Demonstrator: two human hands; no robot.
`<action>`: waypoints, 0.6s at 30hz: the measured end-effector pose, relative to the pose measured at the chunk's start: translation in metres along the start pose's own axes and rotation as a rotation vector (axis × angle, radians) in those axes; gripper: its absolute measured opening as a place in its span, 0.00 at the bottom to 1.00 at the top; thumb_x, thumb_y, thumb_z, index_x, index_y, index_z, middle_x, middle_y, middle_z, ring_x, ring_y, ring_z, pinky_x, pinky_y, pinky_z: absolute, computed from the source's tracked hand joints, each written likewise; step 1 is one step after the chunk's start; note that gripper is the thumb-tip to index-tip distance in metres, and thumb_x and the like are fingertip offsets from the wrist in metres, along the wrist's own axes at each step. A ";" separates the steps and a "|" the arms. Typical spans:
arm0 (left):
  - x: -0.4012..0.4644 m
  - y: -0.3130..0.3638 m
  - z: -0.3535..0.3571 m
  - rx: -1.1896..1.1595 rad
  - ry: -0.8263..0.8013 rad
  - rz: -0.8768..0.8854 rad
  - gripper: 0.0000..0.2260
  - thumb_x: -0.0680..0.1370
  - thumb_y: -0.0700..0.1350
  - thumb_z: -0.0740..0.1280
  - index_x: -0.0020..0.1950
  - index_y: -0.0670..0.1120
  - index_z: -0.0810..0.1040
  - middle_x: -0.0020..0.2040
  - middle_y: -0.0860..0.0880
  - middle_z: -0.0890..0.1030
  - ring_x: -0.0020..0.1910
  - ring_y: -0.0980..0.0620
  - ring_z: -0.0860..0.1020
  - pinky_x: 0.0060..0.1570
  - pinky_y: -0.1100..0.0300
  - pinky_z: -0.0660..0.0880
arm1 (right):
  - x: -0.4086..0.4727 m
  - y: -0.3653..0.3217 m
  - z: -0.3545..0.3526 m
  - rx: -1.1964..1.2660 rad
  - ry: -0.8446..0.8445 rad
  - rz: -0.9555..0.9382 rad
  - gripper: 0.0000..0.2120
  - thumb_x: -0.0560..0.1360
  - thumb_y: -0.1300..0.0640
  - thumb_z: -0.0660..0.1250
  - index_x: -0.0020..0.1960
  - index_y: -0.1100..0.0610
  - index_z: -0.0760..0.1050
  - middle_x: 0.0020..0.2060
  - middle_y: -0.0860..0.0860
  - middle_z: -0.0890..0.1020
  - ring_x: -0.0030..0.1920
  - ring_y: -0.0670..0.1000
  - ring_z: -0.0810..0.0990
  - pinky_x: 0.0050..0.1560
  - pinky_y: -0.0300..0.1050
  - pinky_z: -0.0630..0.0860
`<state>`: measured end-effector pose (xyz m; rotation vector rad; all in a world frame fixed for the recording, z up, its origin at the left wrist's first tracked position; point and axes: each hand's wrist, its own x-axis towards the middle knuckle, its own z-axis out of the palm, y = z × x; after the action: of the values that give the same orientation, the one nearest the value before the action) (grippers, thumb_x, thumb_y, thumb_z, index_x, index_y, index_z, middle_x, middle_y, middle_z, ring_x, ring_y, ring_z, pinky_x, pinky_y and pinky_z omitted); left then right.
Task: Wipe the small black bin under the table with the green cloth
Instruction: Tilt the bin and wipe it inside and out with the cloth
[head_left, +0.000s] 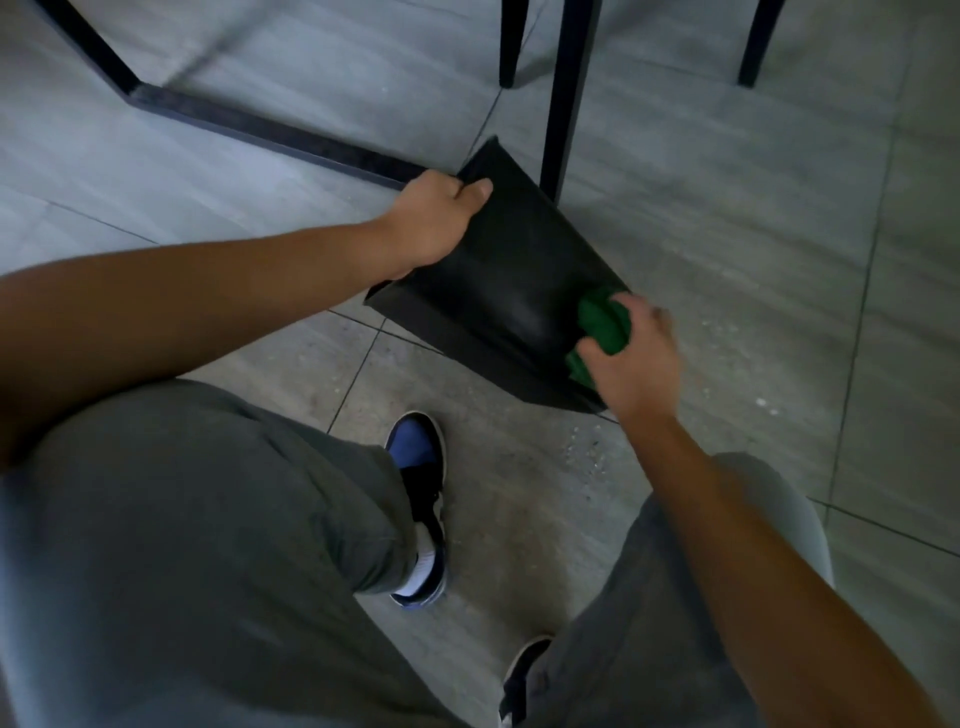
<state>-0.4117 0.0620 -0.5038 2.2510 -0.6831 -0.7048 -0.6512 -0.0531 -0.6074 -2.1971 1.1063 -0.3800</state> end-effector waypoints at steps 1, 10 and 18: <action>0.001 -0.002 -0.002 0.005 0.017 0.005 0.22 0.84 0.56 0.61 0.34 0.47 0.71 0.35 0.50 0.75 0.39 0.54 0.77 0.43 0.59 0.72 | 0.007 0.010 -0.004 0.028 0.027 0.103 0.27 0.71 0.52 0.75 0.68 0.50 0.75 0.61 0.58 0.76 0.54 0.62 0.81 0.53 0.50 0.76; 0.001 -0.002 -0.010 0.001 -0.023 0.035 0.22 0.85 0.56 0.60 0.52 0.38 0.80 0.47 0.45 0.82 0.48 0.54 0.80 0.53 0.57 0.76 | 0.024 0.028 0.001 -0.052 0.013 0.214 0.25 0.74 0.51 0.73 0.69 0.51 0.73 0.62 0.60 0.75 0.57 0.65 0.79 0.50 0.49 0.72; 0.013 -0.002 -0.010 0.020 -0.020 0.009 0.24 0.85 0.57 0.58 0.58 0.37 0.80 0.52 0.43 0.82 0.46 0.57 0.79 0.44 0.66 0.72 | -0.014 -0.014 0.001 -0.048 -0.063 0.002 0.29 0.70 0.49 0.75 0.70 0.46 0.72 0.63 0.55 0.75 0.53 0.55 0.79 0.49 0.47 0.75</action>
<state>-0.3953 0.0595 -0.5022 2.2605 -0.7125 -0.7203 -0.6501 -0.0352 -0.5987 -2.2343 1.0941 -0.2844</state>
